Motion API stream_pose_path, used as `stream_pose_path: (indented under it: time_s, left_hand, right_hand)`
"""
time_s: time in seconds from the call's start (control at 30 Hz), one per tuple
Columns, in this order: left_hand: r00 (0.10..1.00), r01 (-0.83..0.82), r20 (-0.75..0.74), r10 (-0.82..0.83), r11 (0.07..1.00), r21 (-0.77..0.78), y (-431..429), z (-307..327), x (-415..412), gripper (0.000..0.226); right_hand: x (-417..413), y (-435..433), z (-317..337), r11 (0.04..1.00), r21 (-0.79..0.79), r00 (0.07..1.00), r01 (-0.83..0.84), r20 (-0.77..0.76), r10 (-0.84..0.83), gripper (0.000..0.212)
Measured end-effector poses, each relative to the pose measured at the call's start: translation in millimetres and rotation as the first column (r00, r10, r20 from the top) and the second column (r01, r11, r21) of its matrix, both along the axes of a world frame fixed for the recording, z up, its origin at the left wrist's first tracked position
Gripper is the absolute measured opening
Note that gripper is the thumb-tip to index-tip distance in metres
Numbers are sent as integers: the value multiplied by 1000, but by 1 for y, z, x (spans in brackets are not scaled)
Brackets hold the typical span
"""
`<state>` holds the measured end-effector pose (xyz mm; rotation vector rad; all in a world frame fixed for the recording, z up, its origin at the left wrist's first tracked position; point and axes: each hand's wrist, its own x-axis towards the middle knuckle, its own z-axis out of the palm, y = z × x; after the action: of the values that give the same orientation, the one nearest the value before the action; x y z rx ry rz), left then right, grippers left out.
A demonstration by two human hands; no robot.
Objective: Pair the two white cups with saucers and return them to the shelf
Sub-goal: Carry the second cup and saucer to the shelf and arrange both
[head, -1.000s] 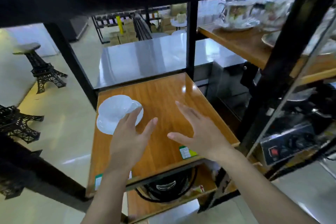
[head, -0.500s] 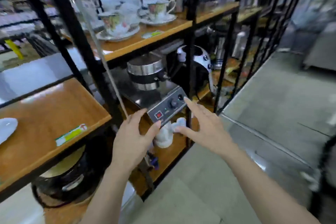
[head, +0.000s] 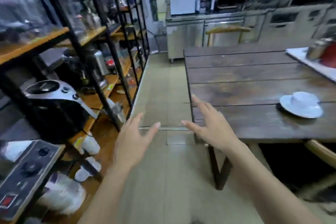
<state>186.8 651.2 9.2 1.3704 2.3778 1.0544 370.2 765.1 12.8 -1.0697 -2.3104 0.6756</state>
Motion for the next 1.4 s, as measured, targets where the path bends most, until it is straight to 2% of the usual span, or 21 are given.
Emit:
stream_pose_path:
  time_s: [0.13,0.3,0.37,0.47,0.57,0.73,0.8,0.93,1.1,1.17,1.23,1.27,1.33,1.4]
  left_hand:
    - [984,165,61,-166,986,24,92,-6,41,62]
    - [938,323,128,-322,946,17,197,-4,89,79]
    - [918,377,125,-375,926,12,236,-3,108,71]
    - [901,427,84,-425,904,-1,287,-2,141,63]
    - [869,490,102,-483,869,-61,327,-3,177,65]
    - [869,495,72,-490,860,-121,388,-19,228,69]
    - [882,471,70,-466,865,-172,407,-30,249,68]
    - [904,426,161,-396,860,-280,437,-56,293,67]
    - [880,417,391,-269,833,-365,469,-83,339,66]
    - [834,419,521,-182,822,-385,474,-94,353,71]
    - [747,403,663,-46,824,-397,476,-103,361,79]
    - [694,388,719,31,825,-410,476,-105,365,82]
    - [605,376,784,137,819,-433,477,-110,366,83]
    - [549,401,821,158,812,-425,480,-114,367,63]
  right_hand:
    - [55,58,-6,988,2,988,155,21,-155,80]
    - [120,136,-7,944,-45,943,328,70,-324,82]
    - [145,162,-6,918,-62,920,391,65,-387,82]
    - [184,196,-4,876,-95,881,473,40,-471,82]
    - [223,223,-5,817,-142,827,558,14,-562,80]
    - [285,280,-27,754,-251,781,607,14,-624,82]
    - [307,304,-40,751,-287,790,595,39,-612,82]
    - [346,344,-64,735,-379,812,562,84,-578,84]
    - [375,377,-97,687,-509,838,518,142,-526,82]
    - [379,383,-109,649,-591,852,478,132,-507,69]
    - [381,387,-117,590,-691,864,418,102,-492,33]
    - [381,388,-121,554,-738,870,385,89,-486,23]
    - [382,389,-127,490,-805,884,335,88,-460,29]
    - [382,391,-130,422,-847,872,324,94,-480,37]
